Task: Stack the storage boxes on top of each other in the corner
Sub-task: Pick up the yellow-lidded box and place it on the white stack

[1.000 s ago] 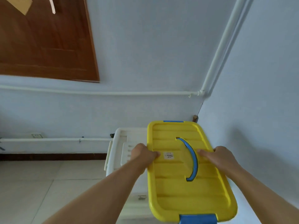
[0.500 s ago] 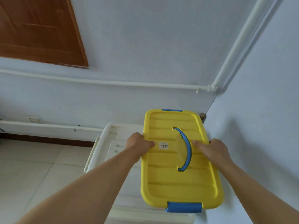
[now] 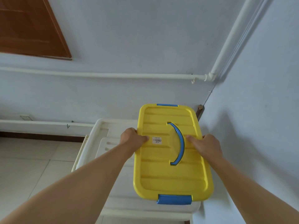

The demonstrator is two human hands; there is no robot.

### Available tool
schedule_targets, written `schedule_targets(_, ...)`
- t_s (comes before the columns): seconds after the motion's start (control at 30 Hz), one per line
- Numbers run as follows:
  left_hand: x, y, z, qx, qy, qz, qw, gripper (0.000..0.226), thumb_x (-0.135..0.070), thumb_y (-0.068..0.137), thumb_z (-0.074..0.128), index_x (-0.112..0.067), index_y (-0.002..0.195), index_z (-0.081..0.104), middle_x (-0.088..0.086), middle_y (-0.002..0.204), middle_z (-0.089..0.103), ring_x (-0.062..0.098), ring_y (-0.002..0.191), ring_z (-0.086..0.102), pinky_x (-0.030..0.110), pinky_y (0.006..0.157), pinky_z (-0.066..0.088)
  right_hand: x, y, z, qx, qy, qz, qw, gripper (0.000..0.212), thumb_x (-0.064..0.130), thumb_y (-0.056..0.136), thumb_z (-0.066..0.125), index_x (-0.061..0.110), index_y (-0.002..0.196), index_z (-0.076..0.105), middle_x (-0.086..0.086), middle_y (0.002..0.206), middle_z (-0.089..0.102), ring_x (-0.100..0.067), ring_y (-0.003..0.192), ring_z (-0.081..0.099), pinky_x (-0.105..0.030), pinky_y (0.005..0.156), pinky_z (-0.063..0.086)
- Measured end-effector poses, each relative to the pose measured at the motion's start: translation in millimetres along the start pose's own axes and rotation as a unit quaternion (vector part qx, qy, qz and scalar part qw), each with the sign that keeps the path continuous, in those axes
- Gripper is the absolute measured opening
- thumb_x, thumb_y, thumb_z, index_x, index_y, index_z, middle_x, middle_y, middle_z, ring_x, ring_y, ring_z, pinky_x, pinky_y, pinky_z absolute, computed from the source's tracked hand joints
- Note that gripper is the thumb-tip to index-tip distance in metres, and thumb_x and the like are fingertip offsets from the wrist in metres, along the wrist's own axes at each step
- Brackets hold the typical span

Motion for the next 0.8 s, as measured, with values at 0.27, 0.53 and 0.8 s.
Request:
schedule_targets(0.27, -1, 16, 6, 0.0, -0.004, -0.001, 1.0, 0.037, -0.029, 0.079, 0.072, -0.009, 0.108, 0.058, 0.008, 0.108, 0.062, 0.024, 0.091, 0.057, 0.034, 0.076, 0.049, 1, 15, 7, 0.004, 0.001, -0.001, 1.0, 0.06, 0.059, 0.076, 0.063, 0.003, 0.097, 0.057, -0.009, 0.087, 0.058, -0.029, 0.085, 0.061, -0.034, 0.063, 0.043)
schedule_targets(0.53, -4, 28, 10, 0.003, 0.008, 0.011, 1.0, 0.043, -0.031, 0.081, 0.07, -0.008, 0.115, 0.056, 0.005, 0.103, 0.057, 0.023, 0.09, 0.054, 0.033, 0.074, 0.045, 0, 20, 12, -0.002, -0.003, -0.02, 1.0, 0.058, 0.057, 0.08, 0.061, 0.005, 0.105, 0.051, -0.009, 0.095, 0.056, -0.028, 0.09, 0.058, -0.035, 0.069, 0.045)
schedule_targets(0.8, 15, 16, 16, 0.022, 0.072, 0.004, 0.997, 0.046, -0.036, 0.087, 0.061, -0.01, 0.123, 0.048, 0.009, 0.118, 0.057, 0.025, 0.094, 0.054, 0.033, 0.074, 0.045, 0, 1, 22, 0.049, 0.009, -0.036, 0.998, 0.057, 0.044, 0.089, 0.055, 0.007, 0.13, 0.039, -0.013, 0.126, 0.052, -0.032, 0.112, 0.053, -0.042, 0.088, 0.046)
Point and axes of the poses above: each hand's wrist, its own y-axis towards the middle knuckle, its own z-axis out of the palm, x = y × z, the point moved 7 cm from there along y, towards the middle knuckle
